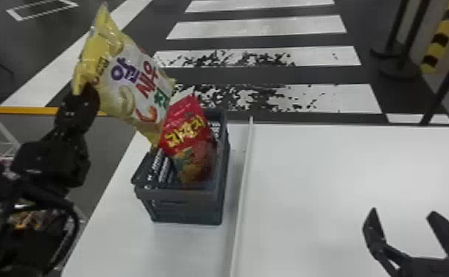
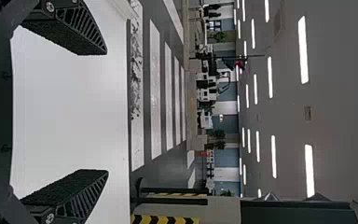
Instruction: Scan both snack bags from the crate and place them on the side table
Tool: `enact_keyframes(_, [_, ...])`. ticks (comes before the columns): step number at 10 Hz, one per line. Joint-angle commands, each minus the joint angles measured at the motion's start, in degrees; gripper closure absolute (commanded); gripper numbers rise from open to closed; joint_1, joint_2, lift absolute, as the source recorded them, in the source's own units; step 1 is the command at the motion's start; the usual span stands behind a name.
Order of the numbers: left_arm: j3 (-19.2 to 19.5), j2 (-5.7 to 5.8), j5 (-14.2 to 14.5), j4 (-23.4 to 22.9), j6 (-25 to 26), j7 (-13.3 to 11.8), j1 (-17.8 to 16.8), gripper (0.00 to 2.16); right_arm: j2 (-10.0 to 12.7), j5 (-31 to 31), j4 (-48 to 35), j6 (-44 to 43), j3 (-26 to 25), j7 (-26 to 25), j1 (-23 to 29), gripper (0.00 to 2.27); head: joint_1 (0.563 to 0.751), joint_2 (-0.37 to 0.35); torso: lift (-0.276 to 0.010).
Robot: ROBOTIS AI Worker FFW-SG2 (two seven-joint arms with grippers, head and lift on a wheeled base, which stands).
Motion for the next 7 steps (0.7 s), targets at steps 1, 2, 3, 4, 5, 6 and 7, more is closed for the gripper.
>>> enact_keyframes(1, [-2.78,-0.23,-2.37,4.29,-7.22,0.13,-0.77,2.14,0.0,0.0,0.16,0.0,0.0,0.0,-0.05,0.08,0.695,0.163,-0.095])
enact_keyframes(2, [-4.28,-0.5,-2.02,4.91,-7.57,-0.14,-0.68,2.14,0.0,-0.09,0.25,0.0,0.0,0.0,-0.05,0.08,0.695,0.153,-0.095])
enact_keyframes(3, [-5.77,-0.85,-0.26,4.82,-8.98,-0.75,-0.42,2.14,0.0,0.0,0.42,0.0,0.0,0.0,-0.23,0.08,0.695,0.139,-0.095])
enact_keyframes(4, [-7.18,-1.2,3.52,4.73,-9.51,-2.33,-0.51,2.14,0.09,0.0,0.42,0.0,0.0,0.0,-0.23,0.08,0.695,0.12,-0.095])
enact_keyframes(5, [-8.59,-1.64,7.12,4.73,-9.86,-3.92,-0.59,2.14,0.18,0.0,0.42,0.0,0.0,0.0,-0.23,0.08,0.695,0.11,-0.095])
enact_keyframes(6, [-9.55,-2.34,11.34,4.91,-9.86,-5.94,-0.68,2.14,0.26,0.0,0.42,0.0,-0.09,0.0,-0.32,0.08,0.695,0.087,-0.095])
enact_keyframes(7, [-10.52,-3.05,15.47,6.23,-9.86,-8.31,-0.68,2.14,0.26,0.0,0.42,0.0,-0.26,0.0,-0.4,0.08,0.695,0.07,-0.095])
